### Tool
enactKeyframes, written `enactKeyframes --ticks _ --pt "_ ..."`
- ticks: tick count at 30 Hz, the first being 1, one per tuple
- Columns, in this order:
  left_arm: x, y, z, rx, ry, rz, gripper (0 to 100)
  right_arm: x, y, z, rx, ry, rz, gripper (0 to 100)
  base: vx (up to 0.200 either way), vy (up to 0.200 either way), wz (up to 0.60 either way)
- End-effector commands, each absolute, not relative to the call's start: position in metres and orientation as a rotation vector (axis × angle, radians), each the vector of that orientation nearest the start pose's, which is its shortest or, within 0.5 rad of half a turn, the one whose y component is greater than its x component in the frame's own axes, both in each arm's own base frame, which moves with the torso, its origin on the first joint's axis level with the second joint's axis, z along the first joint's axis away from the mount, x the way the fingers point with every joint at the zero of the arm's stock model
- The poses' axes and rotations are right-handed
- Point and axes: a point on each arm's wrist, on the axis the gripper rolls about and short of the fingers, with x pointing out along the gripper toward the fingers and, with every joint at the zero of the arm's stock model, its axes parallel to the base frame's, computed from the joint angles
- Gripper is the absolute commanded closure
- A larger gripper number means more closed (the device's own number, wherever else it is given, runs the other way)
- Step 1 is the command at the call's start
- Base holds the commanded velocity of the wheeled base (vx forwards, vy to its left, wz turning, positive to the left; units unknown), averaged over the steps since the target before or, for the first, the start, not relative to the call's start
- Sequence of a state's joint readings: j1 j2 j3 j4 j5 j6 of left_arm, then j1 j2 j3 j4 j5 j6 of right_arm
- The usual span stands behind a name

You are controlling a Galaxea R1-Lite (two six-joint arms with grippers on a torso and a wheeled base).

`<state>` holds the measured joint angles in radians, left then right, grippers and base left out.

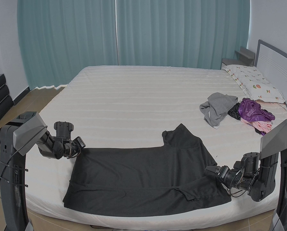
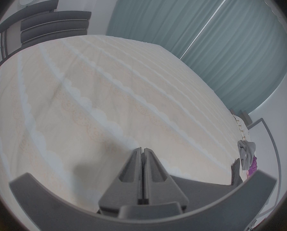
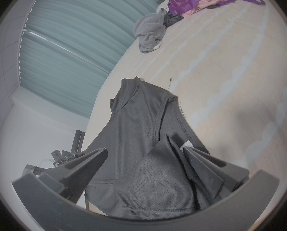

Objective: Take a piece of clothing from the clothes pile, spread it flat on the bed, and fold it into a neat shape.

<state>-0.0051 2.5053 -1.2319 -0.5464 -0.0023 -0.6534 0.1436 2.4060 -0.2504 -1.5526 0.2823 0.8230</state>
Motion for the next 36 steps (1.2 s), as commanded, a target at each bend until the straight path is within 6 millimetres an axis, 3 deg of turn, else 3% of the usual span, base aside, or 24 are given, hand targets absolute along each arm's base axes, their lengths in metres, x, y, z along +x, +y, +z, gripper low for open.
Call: enactKeyframes --ticks 1,5,10,14,18,19,20,21,24,25,29,36 --pt "0.439 -0.002 -0.024 -0.638 0.683 0.234 100 0.273 0.044 -0.023 0.789 0.655 0.185 0 0.0 0.0 0.0" --pt "0.44 -0.003 -0.019 -0.688 0.65 0.241 100 0.286 0.048 -0.014 0.758 0.584 0.23 0 0.0 0.0 0.0" --pt "0.439 -0.003 -0.021 -0.691 0.664 0.243 100 0.307 0.048 -0.01 0.597 0.544 0.272 0 0.0 0.0 0.0" --pt "0.436 0.0 -0.022 -0.699 0.671 0.238 100 0.348 0.056 -0.002 0.53 0.561 0.284 0 0.0 0.0 0.0" --pt "0.435 0.0 -0.029 -0.696 0.687 0.244 100 0.37 0.059 0.004 0.52 0.616 0.264 0 0.0 0.0 0.0" --pt "0.435 0.004 -0.029 -0.698 0.684 0.251 100 0.385 0.06 0.012 0.521 0.659 0.247 0 0.0 0.0 0.0" --pt "0.435 0.004 -0.029 -0.698 0.684 0.251 100 0.385 0.06 0.012 0.521 0.659 0.247 0 0.0 0.0 0.0" --pt "0.434 0.007 -0.027 -0.706 0.683 0.25 100 0.4 0.061 0.015 0.522 0.683 0.238 0 0.0 0.0 0.0" --pt "0.434 0.007 -0.028 -0.709 0.686 0.246 100 0.415 0.064 0.008 0.521 0.695 0.236 0 0.0 0.0 0.0" --pt "0.434 0.007 -0.028 -0.707 0.689 0.247 100 0.428 0.068 -0.006 0.516 0.701 0.233 0 0.0 0.0 0.0" --pt "0.43 0.007 -0.031 -0.7 0.704 0.248 100 0.45 0.08 -0.031 0.483 0.722 0.186 0 0.0 0.0 0.0" --pt "0.429 0.005 -0.032 -0.695 0.708 0.246 100 0.484 0.089 -0.05 0.454 0.71 0.101 0 0.0 0.0 0.0"
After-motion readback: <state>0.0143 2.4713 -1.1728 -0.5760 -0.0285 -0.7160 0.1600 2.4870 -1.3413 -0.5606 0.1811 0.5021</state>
